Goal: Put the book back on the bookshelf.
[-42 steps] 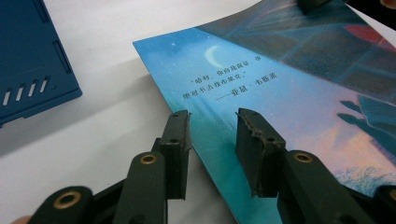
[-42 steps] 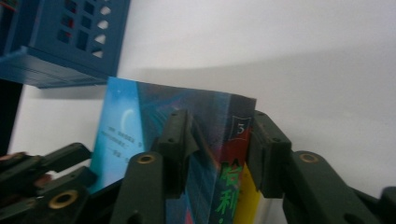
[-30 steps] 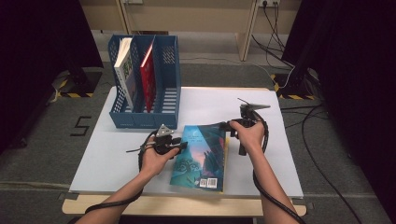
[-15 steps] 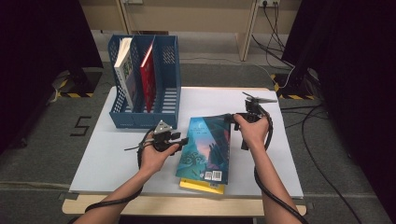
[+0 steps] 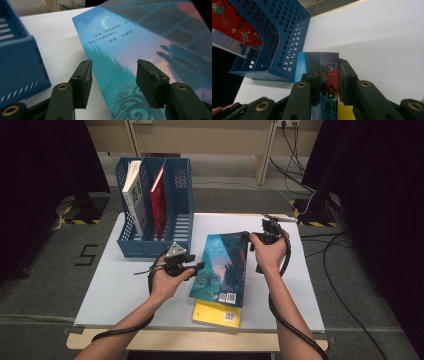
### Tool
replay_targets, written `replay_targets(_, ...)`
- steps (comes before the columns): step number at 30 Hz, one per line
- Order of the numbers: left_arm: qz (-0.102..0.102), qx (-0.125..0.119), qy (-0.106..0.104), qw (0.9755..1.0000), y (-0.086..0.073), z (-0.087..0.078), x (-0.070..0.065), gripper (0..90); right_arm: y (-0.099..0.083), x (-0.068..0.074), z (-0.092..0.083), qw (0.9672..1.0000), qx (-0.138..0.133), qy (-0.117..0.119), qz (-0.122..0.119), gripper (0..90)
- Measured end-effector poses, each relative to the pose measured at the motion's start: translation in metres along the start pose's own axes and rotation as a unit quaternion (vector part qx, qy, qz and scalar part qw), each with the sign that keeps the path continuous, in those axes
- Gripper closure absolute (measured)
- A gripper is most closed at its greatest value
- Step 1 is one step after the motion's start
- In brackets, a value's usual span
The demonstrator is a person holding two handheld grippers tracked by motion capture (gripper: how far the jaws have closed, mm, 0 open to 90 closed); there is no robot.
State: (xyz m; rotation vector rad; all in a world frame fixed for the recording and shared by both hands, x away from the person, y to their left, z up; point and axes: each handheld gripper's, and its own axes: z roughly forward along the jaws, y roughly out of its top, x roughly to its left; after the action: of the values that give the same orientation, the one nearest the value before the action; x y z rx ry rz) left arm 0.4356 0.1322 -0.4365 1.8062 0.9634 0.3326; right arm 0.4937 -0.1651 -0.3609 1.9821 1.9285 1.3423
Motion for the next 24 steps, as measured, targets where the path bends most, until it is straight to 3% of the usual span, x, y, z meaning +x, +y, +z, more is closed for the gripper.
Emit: replay_targets(24,0.019,-0.012,-0.028,0.9994,0.033,0.006,-0.020,38.8,0.015,0.034,0.008,0.9978,-0.055,-0.024,-0.028,74.9)
